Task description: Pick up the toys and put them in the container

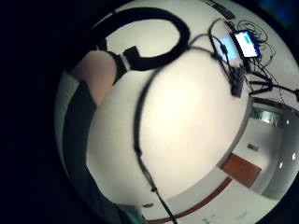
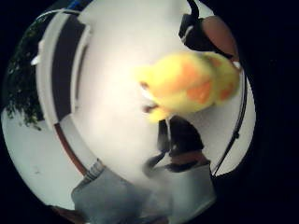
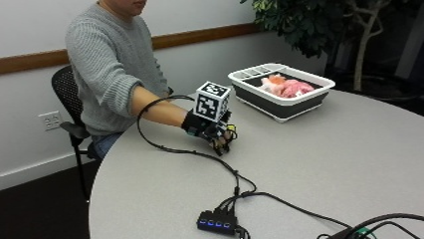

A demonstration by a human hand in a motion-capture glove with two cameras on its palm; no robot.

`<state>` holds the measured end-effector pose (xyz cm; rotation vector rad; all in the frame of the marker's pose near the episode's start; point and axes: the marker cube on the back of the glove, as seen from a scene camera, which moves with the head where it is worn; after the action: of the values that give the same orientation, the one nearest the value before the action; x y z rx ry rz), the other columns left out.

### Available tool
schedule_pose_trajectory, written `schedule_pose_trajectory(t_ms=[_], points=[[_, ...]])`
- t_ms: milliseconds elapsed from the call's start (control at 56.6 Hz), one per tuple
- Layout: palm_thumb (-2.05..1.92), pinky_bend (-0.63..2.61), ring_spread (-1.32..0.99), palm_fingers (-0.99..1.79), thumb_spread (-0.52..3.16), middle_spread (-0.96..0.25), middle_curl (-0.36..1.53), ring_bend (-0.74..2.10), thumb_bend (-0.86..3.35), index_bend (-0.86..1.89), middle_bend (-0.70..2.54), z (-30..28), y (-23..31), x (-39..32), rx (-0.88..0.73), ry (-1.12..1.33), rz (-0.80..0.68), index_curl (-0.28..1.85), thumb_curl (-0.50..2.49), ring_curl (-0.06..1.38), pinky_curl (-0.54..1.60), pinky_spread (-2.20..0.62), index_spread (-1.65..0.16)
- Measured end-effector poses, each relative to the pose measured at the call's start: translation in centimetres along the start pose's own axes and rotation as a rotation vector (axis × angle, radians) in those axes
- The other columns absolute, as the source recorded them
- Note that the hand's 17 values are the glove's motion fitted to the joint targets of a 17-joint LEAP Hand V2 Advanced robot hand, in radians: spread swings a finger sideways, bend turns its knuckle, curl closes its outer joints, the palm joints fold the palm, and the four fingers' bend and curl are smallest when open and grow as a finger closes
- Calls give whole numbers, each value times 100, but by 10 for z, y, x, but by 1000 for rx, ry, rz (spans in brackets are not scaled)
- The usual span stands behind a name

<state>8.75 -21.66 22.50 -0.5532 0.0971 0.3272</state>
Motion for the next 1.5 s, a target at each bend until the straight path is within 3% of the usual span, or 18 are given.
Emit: schedule_pose_trajectory(t_ms=[141, 336, 548, 707, 1025, 1131, 1308, 1361, 1414, 1467, 1502], points=[[33, 63, -38, 59, 141, -35, 56, 60, 2, 39, 85, 11, 0, 3, 60, -38, 29, 45, 40, 38, 23, -6, -42], [39, 59, -44, 61, 141, -37, 63, 65, 2, 47, 92, 0, 0, -5, 72, -38, 23, 52, 40, 41, 24, -9, -41], [47, 53, -52, 76, 138, -36, 70, 89, 3, 42, 101, -126, -17, -15, 260, -244, 61, 54, 43, 48, 24, -16, -39], [49, 58, -53, 81, 137, -35, 74, 97, 2, 40, 103, -192, -30, -40, 335, -249, 34, 57, 44, 52, 27, -24, -38], [50, 57, -53, 72, 136, -33, 80, 99, -1, 41, 105, -239, -62, -247, 256, -227, -192, 64, 45, 55, 30, -27, -37], [48, 56, -54, 70, 138, -33, 81, 98, -1, 42, 105, -247, -69, -311, 266, -150, -174, 66, 43, 56, 30, -26, -37], [44, 58, -55, 67, 142, -33, 83, 97, -1, 42, 105, -234, -74, -343, 222, -139, -180, 68, 41, 56, 31, -26, -38], [41, 61, -54, 52, 143, -33, 81, 94, -2, 39, 98, -226, -75, -343, 200, -162, -158, 68, 39, 56, 32, -24, -38], [31, 83, -46, -7, 142, -30, 74, 86, -5, 18, 72, -216, -76, -344, 176, -161, -138, 67, 36, 58, 42, -16, -36], [23, 94, -39, -29, 139, -25, 63, 72, -6, 13, 42, -209, -76, -332, 173, -89, -154, 62, 33, 53, 43, -10, -35], [20, 96, -35, -28, 138, -23, 58, 65, -5, 10, 31, -208, -75, -329, 174, -116, -167, 55, 32, 49, 42, -7, -35]])
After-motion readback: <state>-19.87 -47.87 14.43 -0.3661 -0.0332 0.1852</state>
